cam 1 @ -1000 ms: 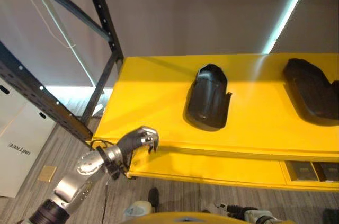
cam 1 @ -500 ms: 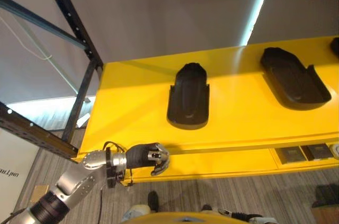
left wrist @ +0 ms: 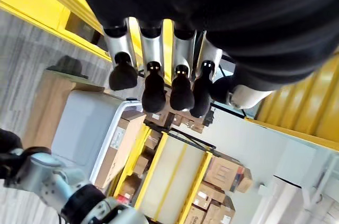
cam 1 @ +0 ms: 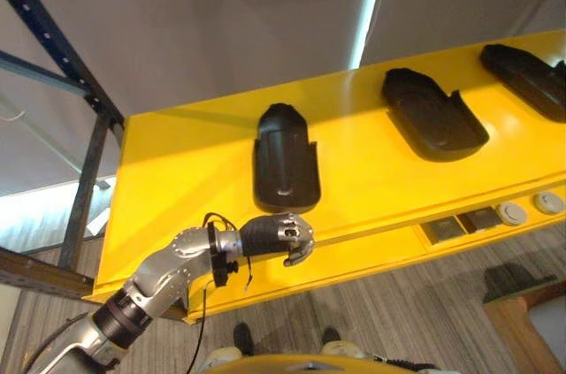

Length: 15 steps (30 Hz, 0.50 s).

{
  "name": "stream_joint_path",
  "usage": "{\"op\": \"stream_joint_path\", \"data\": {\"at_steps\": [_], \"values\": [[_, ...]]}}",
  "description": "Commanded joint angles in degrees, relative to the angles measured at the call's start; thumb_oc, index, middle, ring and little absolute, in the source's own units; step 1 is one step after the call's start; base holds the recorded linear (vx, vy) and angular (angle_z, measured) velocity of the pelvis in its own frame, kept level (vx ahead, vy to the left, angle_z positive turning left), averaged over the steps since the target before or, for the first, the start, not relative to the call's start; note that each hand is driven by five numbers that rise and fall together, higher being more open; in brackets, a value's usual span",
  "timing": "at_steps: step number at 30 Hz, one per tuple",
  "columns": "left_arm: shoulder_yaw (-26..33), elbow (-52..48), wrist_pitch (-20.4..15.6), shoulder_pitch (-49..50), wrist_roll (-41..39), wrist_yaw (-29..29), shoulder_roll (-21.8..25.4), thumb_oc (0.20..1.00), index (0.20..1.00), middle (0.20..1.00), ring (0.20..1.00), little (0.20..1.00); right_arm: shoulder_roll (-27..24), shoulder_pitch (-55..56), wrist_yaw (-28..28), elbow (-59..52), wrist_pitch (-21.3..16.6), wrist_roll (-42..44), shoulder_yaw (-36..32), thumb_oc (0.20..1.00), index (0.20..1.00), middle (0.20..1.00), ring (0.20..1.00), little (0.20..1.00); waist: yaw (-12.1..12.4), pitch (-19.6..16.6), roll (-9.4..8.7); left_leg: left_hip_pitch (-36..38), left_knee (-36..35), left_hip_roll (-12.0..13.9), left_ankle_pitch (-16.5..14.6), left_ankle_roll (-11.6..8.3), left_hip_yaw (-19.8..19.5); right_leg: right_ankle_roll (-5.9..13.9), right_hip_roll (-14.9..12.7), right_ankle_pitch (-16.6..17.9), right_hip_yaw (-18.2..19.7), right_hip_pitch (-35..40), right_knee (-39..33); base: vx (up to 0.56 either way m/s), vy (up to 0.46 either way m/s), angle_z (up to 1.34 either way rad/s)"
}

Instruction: Move parts from the plastic box to the shelf.

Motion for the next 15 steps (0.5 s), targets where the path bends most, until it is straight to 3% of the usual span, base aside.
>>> {"op": "stream_joint_path", "data": {"at_steps": [1,7,15], "values": [[-0.2,1.9,-0.78,-3.92,1.79,2.16,-0.71,0.2,0.2,0.2,0.2,0.2,0.09,-0.06,-0.41,0.34,0.44,-1.35,1.29,1.0,1.0,1.0,1.0,1.0,0.3,1.98,-0.16,2.37,-0.03,1.07,-9.33,0.14,1.92,0.24,-0.08,-2.8,-0.94,-1.28,0.11,0.03,-0.004,-0.15],[-0.4,6.27,-0.91,-4.13,3.04,4.8,-0.53,0.2,0.2,0.2,0.2,0.2,-0.46,0.37,-0.17,-0.77,0.54,-2.11,1.39,1.0,1.0,1.0,1.0,1.0,-0.69,2.17,0.26,2.74,-0.03,1.19,-9.42,-0.01,2.89,0.26,-0.23,-2.87,-0.51,-1.4,0.11,0.02,-0.001,-0.08],[1.41,11.1,-5.97,-3.1,2.21,9.89,-2.65,0.2,0.2,0.2,0.2,0.2,-0.71,0.5,-0.31,-1.66,0.54,-1.48,1.25,1.0,1.0,1.0,1.0,1.0,-1.04,3.22,0.6,2.71,-0.03,1.12,-9.39,-0.07,3.22,0.01,-0.35,-3.01,-0.54,-1.52,0.21,0.01,0.0,-0.05]]}}
